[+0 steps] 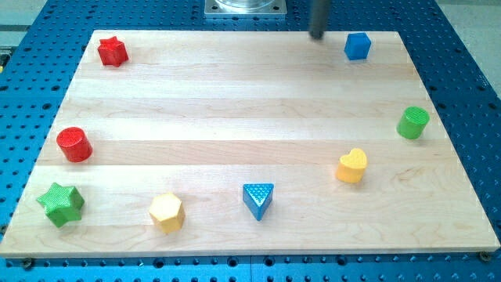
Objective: Move the blue cube diagonally top left to the green circle
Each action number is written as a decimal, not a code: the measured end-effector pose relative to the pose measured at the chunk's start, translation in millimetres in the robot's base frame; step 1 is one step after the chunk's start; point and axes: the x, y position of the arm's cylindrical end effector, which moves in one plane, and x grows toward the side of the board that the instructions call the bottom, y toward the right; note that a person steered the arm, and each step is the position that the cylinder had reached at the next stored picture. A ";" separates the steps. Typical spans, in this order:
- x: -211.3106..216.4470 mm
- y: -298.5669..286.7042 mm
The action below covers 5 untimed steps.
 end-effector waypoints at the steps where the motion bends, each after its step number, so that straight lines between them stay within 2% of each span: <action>1: 42.9 43.0; 2: 86.2 59.1; 3: 87.4 64.1; 4: 131.8 64.2; 5: 206.3 58.0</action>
